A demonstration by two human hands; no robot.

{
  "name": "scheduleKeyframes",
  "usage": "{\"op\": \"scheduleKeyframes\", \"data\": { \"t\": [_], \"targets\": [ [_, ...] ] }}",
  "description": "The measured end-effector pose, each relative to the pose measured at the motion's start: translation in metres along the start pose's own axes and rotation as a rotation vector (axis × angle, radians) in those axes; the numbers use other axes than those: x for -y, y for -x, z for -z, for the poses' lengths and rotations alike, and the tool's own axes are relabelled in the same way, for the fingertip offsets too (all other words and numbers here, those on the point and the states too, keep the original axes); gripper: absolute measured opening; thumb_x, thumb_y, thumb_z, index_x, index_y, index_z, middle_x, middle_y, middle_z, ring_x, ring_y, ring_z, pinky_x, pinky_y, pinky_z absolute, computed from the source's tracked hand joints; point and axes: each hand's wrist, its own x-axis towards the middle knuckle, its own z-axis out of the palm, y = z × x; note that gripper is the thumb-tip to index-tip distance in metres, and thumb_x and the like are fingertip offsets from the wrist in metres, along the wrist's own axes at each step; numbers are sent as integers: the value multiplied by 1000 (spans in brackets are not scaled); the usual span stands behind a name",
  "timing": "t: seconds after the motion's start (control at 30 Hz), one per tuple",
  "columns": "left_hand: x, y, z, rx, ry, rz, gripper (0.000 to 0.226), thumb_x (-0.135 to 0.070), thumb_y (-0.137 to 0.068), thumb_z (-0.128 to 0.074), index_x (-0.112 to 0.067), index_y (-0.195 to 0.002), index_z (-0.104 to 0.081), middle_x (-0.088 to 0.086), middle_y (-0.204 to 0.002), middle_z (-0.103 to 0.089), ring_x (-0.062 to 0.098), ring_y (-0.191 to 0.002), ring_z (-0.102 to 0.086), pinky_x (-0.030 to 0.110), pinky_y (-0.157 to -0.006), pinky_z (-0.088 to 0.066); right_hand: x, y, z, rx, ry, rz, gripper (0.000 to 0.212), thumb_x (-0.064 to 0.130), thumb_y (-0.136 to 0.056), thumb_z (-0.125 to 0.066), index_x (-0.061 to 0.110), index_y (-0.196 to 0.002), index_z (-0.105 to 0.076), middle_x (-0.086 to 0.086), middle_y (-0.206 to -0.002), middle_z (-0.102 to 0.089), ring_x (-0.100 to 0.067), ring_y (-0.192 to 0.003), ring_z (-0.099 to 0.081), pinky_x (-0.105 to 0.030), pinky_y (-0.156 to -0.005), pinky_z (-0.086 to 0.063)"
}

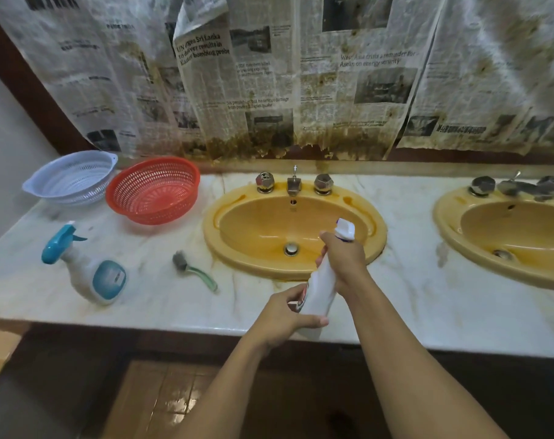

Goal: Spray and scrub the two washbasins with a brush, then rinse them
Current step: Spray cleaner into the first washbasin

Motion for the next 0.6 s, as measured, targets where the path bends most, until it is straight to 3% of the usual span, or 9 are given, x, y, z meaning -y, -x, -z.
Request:
{"op": "scheduleKeyframes", "data": {
  "t": [0.1,0.27,0.43,0.6],
  "targets": [
    [-5,-7,-6,-28,7,-7,71,-33,-65,-96,-38,-130,-67,-18,-114,-73,8,-106,-68,26,-90,-59,2,-5,7,-34,-16,-17,21,32,-85,-73,13,-89,-65,-3,-62,-64,-23,-57,-65,-35,-64,-54],
    [-16,-19,-19,-30,-15,-26,72,-34,-65,-96,-40,-130,-67,-20,-116,-72,6,-106,-68,28,-92,-58,11,-16,25,71,-43,91,20,32,-88,-76,17,-100,-69,-6,-89,-74,-19,-73,-70,-39,-68,-53],
    [-27,-31,-35,-29,-31,-25,64,-29,-68,-96,-42,-123,-68,-24,-112,-72,4,-102,-69,25,-87,-59,15,-35,40,0,-72,35,23,33,-85,-77,18,-72,-65,-2,-69,-67,-21,-60,-59,-37,-65,-51],
    [-34,-43,-41,-19,-67,1,78,-47,-60,-96,-39,-132,-67,-19,-122,-71,14,-113,-67,43,-99,-58,20,-48,46,28,-82,26,25,36,-87,-77,16,-80,-63,0,-66,-64,-21,-60,-60,-36,-65,-51]
  ]
}}
